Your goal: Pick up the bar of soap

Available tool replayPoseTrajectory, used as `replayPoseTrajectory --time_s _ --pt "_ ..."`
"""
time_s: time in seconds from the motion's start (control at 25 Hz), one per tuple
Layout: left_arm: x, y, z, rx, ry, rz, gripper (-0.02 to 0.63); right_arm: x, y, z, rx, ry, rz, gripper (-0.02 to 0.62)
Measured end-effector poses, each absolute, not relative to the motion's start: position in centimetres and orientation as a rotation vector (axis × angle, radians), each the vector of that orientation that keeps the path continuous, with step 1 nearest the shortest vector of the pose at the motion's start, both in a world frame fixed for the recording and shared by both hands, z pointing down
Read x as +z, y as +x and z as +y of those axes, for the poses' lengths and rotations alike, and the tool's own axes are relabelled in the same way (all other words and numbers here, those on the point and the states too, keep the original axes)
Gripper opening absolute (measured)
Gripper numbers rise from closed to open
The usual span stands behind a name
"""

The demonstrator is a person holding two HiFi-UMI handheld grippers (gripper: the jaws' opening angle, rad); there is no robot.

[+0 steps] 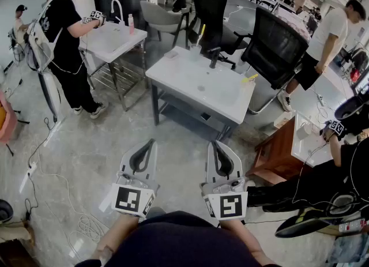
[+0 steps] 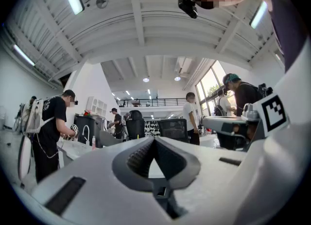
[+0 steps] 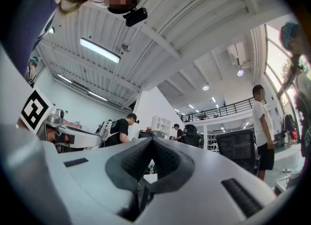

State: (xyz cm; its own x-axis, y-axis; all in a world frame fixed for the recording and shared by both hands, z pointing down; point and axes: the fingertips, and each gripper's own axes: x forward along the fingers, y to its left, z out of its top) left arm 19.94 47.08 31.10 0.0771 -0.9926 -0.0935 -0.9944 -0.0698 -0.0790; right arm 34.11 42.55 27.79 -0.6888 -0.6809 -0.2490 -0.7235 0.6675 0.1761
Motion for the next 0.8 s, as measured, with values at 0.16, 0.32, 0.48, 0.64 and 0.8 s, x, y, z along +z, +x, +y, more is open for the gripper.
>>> replayPoseTrajectory --time_s 0.16,0.32,0.48,0.64,0.8 --pt "30.9 22.2 49.8 -0.002 -2.235 2.01 0.0 28.8 35.0 45.2 0.354 -1.192 2.691 0.015" --pt "31.5 23.1 51.8 -0.015 -2.251 2.018 0.0 29.5 35.4 46.9 0.322 -1.204 2.69 0.015" --pt "30.8 22.9 52.4 0.02 -2.25 2.038 0.0 29.0 35.5 47.6 0.348 -1.188 2.699 0.015" --pt "30.8 23.1 52.4 0.037 -2.233 2.026 0.0 29.4 35.8 47.2 0.348 -1.191 2.695 0.015" --pt "31.4 22.4 51.3 0.025 -2.223 2.018 0.0 29.6 34.9 46.5 0.38 -1.151 2.739 0.015"
